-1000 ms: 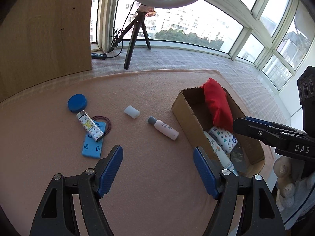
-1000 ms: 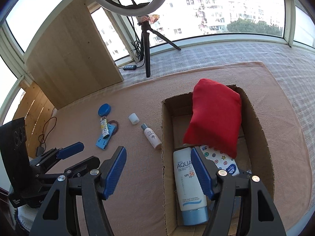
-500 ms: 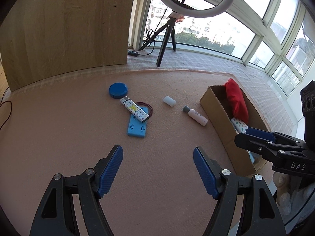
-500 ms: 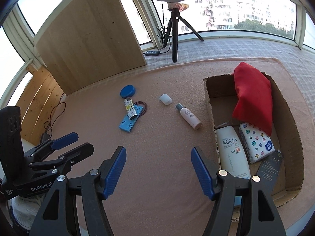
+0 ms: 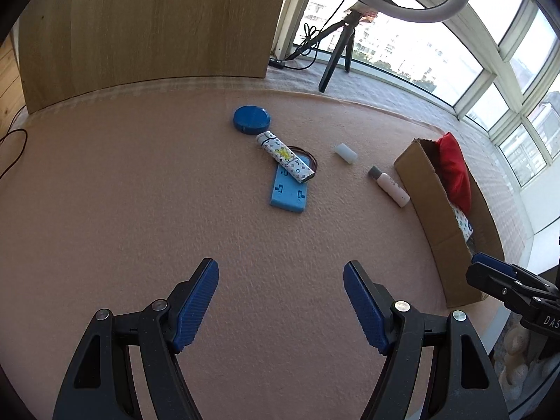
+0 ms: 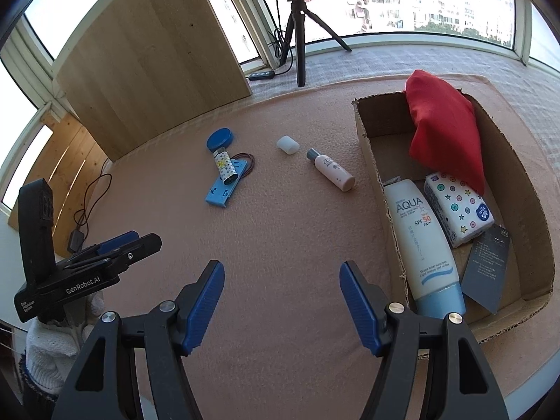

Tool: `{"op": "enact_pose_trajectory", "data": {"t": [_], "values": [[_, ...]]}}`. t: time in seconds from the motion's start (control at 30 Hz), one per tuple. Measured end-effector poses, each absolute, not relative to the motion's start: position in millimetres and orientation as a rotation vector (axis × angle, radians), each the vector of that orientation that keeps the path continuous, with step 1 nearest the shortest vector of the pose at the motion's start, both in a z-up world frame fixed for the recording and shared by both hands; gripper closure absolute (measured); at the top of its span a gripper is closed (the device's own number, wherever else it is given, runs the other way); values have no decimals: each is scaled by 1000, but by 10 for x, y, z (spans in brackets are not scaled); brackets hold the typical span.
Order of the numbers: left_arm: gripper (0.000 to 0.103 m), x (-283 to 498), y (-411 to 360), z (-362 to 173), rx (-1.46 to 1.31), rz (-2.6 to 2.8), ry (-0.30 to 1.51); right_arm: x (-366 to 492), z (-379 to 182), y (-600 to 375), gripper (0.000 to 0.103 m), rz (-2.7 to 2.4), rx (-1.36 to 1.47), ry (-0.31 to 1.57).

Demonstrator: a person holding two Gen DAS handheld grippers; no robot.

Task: Organize objects
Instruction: 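Move the left tool toward the white translucent cube on the floor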

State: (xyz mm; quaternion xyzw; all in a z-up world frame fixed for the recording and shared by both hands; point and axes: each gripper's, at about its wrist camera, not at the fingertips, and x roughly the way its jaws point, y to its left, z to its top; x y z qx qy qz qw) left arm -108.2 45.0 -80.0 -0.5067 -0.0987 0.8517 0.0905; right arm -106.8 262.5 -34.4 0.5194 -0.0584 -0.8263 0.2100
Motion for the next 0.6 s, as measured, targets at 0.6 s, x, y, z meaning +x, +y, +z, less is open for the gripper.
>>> {"op": "enact_pose_trajectory", "data": {"t": [0.6], "values": [[26,-1373,766,-678,-1463,2616,-191,-1115,-241,2710,38,-2359,1386,-136]]}}
